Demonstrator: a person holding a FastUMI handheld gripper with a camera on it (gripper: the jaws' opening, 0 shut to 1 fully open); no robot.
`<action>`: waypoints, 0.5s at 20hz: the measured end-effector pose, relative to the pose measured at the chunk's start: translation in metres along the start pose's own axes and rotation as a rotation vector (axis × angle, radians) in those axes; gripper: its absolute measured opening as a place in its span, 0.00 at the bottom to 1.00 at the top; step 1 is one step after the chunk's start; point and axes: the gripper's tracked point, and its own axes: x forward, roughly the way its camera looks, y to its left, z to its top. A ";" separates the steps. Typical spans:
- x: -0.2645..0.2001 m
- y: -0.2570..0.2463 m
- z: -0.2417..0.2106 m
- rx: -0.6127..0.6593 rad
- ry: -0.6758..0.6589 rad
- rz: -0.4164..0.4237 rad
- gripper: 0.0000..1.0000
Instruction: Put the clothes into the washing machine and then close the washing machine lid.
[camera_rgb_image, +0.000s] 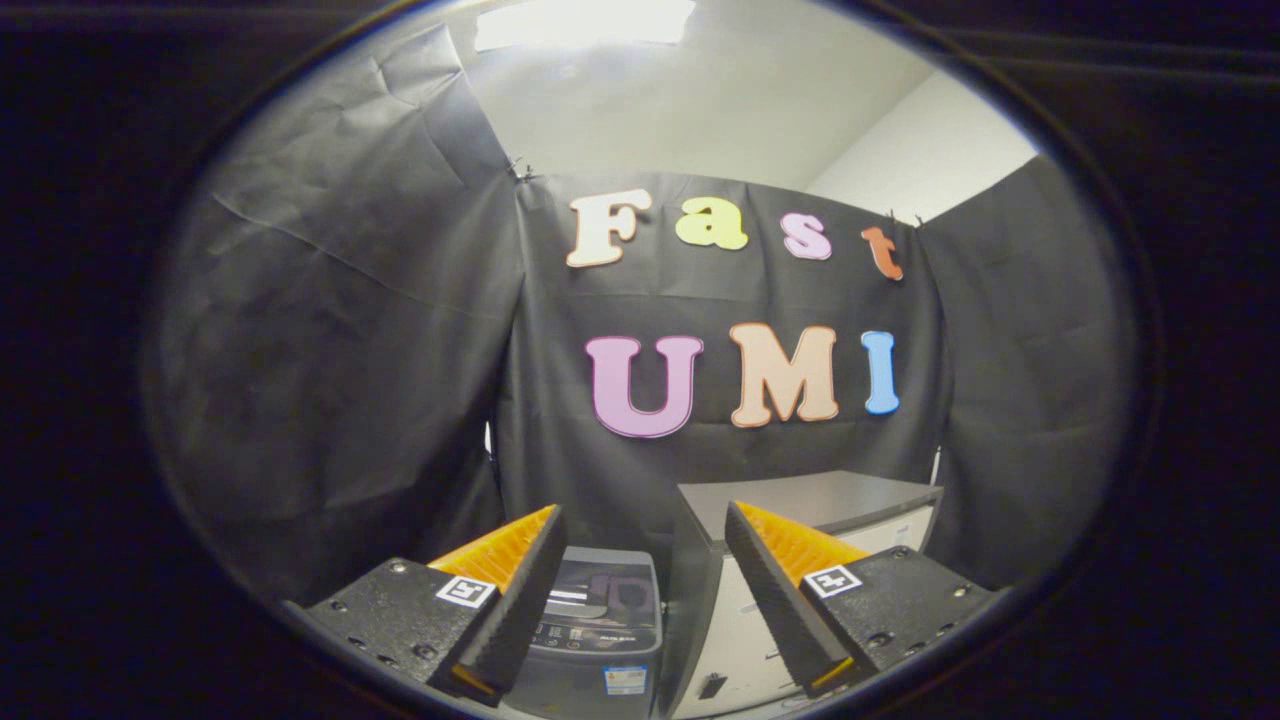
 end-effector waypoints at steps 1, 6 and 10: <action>-0.005 0.004 0.000 -0.001 -0.005 0.005 0.96; -0.036 -0.006 -0.008 0.000 -0.003 -0.010 0.96; -0.052 -0.011 -0.007 0.095 -0.006 0.001 0.96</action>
